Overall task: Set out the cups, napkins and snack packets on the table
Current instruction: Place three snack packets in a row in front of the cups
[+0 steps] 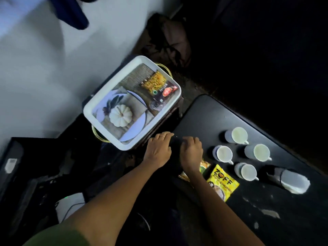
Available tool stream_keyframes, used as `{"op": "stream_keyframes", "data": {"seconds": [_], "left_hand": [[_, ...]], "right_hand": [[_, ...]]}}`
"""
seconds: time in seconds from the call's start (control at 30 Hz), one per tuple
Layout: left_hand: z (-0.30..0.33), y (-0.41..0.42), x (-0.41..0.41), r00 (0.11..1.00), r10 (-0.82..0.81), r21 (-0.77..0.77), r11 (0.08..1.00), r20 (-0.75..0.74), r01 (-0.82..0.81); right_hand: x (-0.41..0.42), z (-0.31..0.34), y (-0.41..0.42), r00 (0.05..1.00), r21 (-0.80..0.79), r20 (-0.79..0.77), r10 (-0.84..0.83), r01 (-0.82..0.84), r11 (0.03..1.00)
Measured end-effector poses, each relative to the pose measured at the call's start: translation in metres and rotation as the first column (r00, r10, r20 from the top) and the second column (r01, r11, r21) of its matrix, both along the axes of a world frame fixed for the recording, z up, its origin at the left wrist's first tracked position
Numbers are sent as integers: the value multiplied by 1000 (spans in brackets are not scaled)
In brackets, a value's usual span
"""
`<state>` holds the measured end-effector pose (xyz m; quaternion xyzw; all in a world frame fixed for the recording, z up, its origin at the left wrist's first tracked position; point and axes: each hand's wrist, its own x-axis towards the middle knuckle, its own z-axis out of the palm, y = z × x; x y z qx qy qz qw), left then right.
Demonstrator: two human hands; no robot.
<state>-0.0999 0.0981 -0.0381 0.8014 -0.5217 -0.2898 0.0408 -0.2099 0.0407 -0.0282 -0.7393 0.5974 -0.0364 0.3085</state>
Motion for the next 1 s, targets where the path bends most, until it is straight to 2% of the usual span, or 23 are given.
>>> {"op": "stream_keyframes", "data": {"seconds": [0.3,0.37,0.43,0.53,0.6,0.77,1.0], "left_hand": [[10,-12,121,982,175,-28,984,71,-173],[8,-13,139,979,180,-19,984,97,-179],[3,-13,154,978,180,-3,984,102,-180],[-5,-10,169,983,165,19,986,81,-167],[-9,-5,176,984,161,25,986,73,-164],[-14,11,184,986,147,50,987,82,-152],[-1,17,176,986,154,52,986,66,-157]], "right_hand": [[133,4,-49,991,-20,132,34,-32,999],[153,0,-55,983,6,176,-50,50,999],[172,-6,-62,951,88,210,-227,213,973],[190,-18,-71,825,288,181,-535,476,831],[198,-28,-76,759,372,116,-641,565,736],[204,-31,-85,649,439,56,-758,666,603],[200,-17,-78,601,527,191,-776,604,597]]}}
